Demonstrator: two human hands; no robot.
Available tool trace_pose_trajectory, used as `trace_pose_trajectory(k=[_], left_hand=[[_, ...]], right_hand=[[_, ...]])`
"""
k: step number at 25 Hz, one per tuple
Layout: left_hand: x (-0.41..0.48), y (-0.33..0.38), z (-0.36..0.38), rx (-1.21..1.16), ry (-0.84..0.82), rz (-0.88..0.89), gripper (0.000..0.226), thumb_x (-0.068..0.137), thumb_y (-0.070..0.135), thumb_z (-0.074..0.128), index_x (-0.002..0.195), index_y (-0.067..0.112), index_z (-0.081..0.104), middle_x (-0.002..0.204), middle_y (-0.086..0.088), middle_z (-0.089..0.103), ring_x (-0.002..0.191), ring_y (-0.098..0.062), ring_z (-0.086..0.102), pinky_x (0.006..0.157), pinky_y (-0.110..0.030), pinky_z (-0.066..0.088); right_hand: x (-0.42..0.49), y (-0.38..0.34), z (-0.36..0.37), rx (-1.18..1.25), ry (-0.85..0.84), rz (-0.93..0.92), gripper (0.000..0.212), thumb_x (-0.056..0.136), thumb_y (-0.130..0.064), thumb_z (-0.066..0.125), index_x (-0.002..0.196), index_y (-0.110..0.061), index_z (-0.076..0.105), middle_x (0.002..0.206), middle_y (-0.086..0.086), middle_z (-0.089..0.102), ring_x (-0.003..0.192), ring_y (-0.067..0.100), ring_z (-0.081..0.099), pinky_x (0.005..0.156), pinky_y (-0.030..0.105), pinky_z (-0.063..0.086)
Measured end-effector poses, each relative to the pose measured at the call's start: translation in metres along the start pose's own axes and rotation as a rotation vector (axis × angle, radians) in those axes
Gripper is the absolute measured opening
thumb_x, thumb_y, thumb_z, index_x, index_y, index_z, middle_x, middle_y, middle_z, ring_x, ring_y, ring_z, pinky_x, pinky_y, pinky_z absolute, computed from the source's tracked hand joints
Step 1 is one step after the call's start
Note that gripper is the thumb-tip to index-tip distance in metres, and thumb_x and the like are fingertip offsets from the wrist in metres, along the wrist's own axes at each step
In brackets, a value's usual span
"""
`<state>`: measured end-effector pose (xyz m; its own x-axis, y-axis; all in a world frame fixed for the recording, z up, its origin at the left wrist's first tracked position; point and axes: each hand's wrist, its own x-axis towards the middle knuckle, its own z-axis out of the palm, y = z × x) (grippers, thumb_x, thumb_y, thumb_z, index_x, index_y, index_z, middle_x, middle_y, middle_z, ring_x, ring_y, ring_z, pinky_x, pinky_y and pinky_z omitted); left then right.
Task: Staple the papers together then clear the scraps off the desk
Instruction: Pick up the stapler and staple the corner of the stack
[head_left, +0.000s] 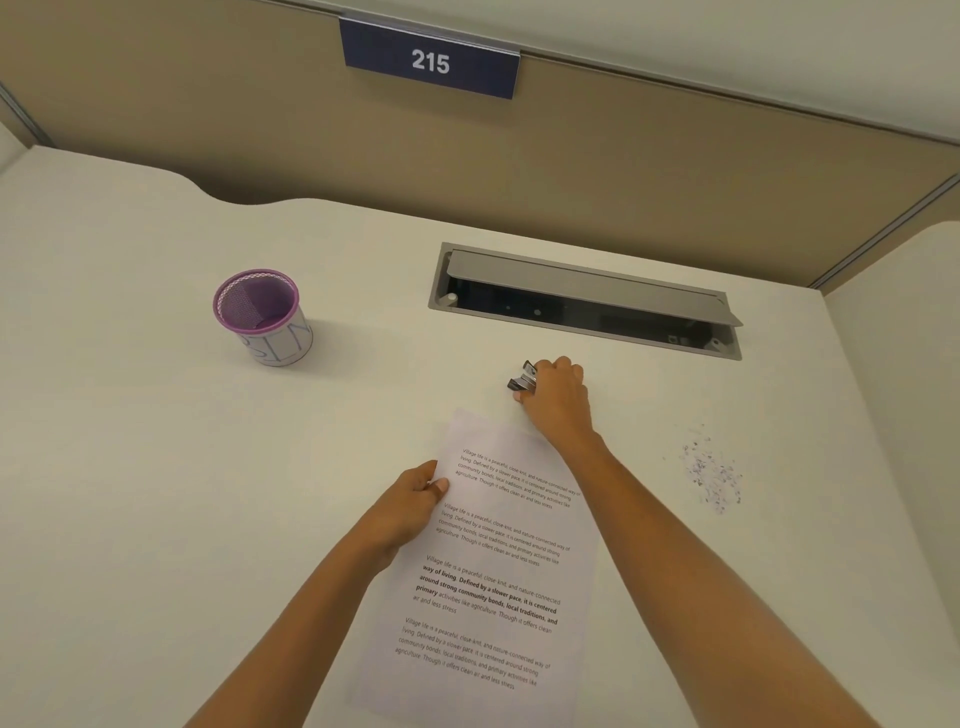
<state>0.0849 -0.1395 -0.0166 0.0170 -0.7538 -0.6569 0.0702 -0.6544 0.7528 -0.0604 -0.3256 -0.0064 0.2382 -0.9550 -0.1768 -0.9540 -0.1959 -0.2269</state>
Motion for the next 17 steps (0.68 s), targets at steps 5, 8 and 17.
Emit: trace_pose_trajectory(k=[5, 8, 17], left_hand=[[0.005, -0.002, -0.001, 0.018, -0.002, -0.005, 0.042, 0.098, 0.039, 0.046, 0.135, 0.021, 0.052, 0.133, 0.001, 0.063, 0.122, -0.02, 0.059, 0.108, -0.044, 0.043], [0.002, 0.002, -0.001, 0.018, 0.01, 0.001, 0.034, 0.103, 0.027, 0.04, 0.133, 0.02, 0.054, 0.128, 0.002, 0.065, 0.119, -0.019, 0.061, 0.107, -0.043, 0.044], [0.003, -0.001, -0.003, 0.038, -0.007, 0.025, 0.048, 0.096, 0.042, 0.047, 0.14, 0.024, 0.047, 0.137, 0.003, 0.059, 0.127, -0.018, 0.055, 0.11, -0.043, 0.04]], right_hand=[[-0.002, 0.006, -0.003, 0.136, -0.022, -0.019, 0.043, 0.092, -0.033, 0.061, 0.126, -0.007, 0.055, 0.123, 0.013, 0.053, 0.113, 0.028, 0.05, 0.092, 0.037, 0.046], [-0.007, 0.009, -0.016, 0.37, -0.045, 0.026, 0.045, 0.092, -0.03, 0.062, 0.131, -0.008, 0.054, 0.126, 0.013, 0.054, 0.113, 0.031, 0.055, 0.092, 0.032, 0.043], [-0.025, 0.015, -0.064, 0.583, -0.497, -0.142, 0.041, 0.095, -0.027, 0.058, 0.134, -0.017, 0.053, 0.119, 0.005, 0.062, 0.1, 0.023, 0.061, 0.079, 0.027, 0.051]])
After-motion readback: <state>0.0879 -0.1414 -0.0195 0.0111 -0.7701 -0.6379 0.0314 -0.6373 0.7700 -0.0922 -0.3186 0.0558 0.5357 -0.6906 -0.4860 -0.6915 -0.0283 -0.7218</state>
